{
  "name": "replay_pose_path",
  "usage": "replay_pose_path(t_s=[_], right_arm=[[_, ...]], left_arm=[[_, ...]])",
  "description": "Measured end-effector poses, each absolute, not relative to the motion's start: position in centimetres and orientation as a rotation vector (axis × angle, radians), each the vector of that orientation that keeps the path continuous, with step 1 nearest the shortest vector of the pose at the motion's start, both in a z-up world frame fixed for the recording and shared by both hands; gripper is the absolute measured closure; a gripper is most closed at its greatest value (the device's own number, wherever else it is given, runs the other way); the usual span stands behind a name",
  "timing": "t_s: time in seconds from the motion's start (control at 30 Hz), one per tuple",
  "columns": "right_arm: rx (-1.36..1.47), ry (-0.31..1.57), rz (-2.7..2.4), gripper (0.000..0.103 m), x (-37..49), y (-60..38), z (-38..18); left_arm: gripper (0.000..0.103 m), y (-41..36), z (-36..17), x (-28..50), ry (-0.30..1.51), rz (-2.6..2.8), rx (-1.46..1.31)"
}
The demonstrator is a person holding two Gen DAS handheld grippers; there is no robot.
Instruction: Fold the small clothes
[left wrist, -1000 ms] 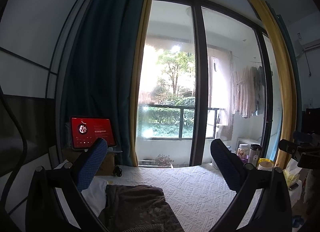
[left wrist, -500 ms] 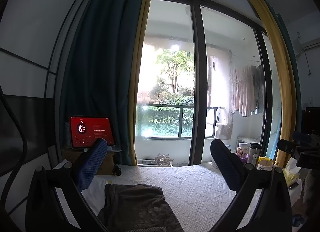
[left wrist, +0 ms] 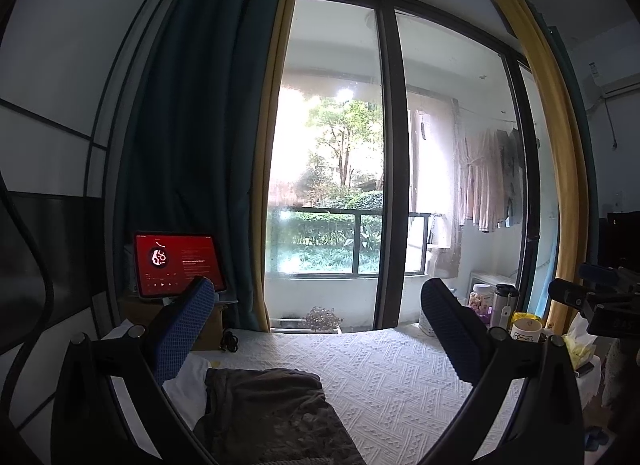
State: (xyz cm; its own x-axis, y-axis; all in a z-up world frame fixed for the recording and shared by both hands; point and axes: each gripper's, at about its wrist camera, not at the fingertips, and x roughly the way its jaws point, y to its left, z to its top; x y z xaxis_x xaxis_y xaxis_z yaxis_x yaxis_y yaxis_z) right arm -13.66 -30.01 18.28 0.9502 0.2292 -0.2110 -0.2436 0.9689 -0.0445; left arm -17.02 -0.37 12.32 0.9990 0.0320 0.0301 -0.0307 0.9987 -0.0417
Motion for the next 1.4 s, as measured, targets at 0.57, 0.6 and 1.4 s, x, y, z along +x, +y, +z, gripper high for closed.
replay_pose_path(t_s=[0.57,0.6,1.4], right_arm=[[-0.068,0.21,0.238,0.007,-13.63,-30.15,18.21],[-0.069,0.209,0.239,0.007,-13.68,-30.16,18.22],[-0.07,0.217,0.241,0.007,-13.54,-30.34,17.95]], left_arm=[[0.001,-0.81,12.42,-16.76,-0.019,-0.004,-0.023],[0.001,-0.81,12.42,-16.77,-0.019,-0.005,-0.024],[0.001,-0.86,12.45,-16.82,-0.02,-0.036,-0.029]])
